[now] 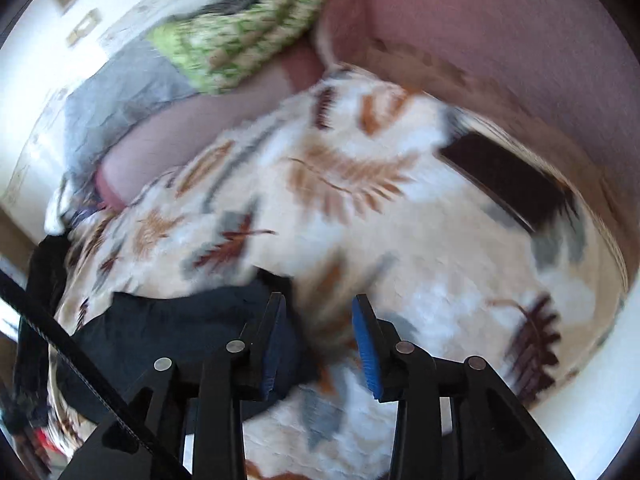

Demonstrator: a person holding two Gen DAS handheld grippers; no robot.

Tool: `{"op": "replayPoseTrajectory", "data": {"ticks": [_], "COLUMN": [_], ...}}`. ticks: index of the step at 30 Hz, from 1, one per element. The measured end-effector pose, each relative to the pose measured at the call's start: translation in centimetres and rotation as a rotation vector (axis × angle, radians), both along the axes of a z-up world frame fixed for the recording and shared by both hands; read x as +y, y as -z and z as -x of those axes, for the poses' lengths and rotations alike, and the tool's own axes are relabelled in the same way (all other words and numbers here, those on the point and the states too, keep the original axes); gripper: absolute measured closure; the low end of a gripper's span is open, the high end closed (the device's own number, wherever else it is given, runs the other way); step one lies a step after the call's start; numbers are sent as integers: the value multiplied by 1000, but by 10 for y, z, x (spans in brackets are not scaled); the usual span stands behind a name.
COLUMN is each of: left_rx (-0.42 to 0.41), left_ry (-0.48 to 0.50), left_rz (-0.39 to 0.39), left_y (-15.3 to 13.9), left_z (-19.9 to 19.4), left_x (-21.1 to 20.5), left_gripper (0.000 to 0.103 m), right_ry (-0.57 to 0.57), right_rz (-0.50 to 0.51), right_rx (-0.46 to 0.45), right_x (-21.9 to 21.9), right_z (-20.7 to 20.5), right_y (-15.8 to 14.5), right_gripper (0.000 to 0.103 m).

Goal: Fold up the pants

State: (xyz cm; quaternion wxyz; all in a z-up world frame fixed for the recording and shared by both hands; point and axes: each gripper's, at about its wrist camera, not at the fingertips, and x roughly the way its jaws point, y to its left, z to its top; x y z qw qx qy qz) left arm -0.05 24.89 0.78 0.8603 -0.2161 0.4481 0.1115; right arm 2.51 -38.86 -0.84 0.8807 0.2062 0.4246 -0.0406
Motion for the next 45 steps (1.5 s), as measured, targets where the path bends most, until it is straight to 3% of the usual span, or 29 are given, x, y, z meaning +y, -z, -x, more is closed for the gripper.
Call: {"op": "replayPoseTrajectory", "data": {"ticks": [3, 6, 8, 11, 12, 15, 18, 19, 20, 21, 22, 23, 24, 25, 28, 30, 33, 37, 39, 45], "left_rx": [-44, -65, -53, 39, 33, 1, -55, -71, -86, -106, -122, -138, -147, -148, -151, -156, -164, -175, -176, -173], "left_ry": [123, 184, 164, 96, 87, 88, 89, 92, 94, 97, 98, 98, 98, 97, 93, 93, 95, 99, 99, 95], "left_rz": [0, 11, -17, -106, -109, -153, -103, -97, -98, -111, -128, -149, -168, -183, -171, -160, -161, -157, -163, -171], "left_y": [-7, 3, 19, 51, 59, 67, 75, 76, 76, 77, 78, 79, 80, 80, 80, 80, 80, 81, 81, 80], "left_z": [-26, -58, -75, -83, -79, -69, -62, -61, -59, -56, -55, -55, -55, -56, -59, -59, -58, -55, -55, -53], "left_x": [-38, -69, -77, -75, -74, -72, -61, -61, -61, -63, -66, -70, -73, -75, -73, -71, -71, -71, -72, -72], "left_gripper": [45, 45, 45, 45, 45, 31, 27, 27, 26, 26, 26, 25, 25, 25, 22, 21, 21, 20, 20, 20], "right_ry": [-136, -302, -415, -543, -572, -626, -636, -621, -570, -528, -489, -415, -378, -364, -408, -472, -575, -598, -578, -515], "right_rz": [-21, -114, -190, -251, -278, -376, -443, -444, -375, -296, -210, -30, 67, 118, 25, 0, -107, -149, -145, -100], "right_rx": [-21, -9, 9, 57, 77, 123, 175, 201, 225, 230, 216, 197, 181, 138, 79, 50, 70, 191, 163, 210], "right_x": [43, 103, 147, 207, 223, 259, 280, 285, 284, 282, 278, 273, 271, 265, 260, 273, 300, 312, 297, 230], "right_z": [-27, -59, -81, -114, -123, -152, -178, -188, -196, -203, -208, -209, -208, -202, -180, -162, -135, -101, -79, -28], "right_y": [-9, -3, 5, 18, 24, 47, 70, 78, 86, 89, 88, 82, 77, 66, 40, 26, 28, 63, 67, 67], "right_gripper": [64, 64, 64, 64, 64, 64, 64, 65, 71, 89, 95, 91, 81, 80, 74, 64, 55, 55, 54, 54]}}
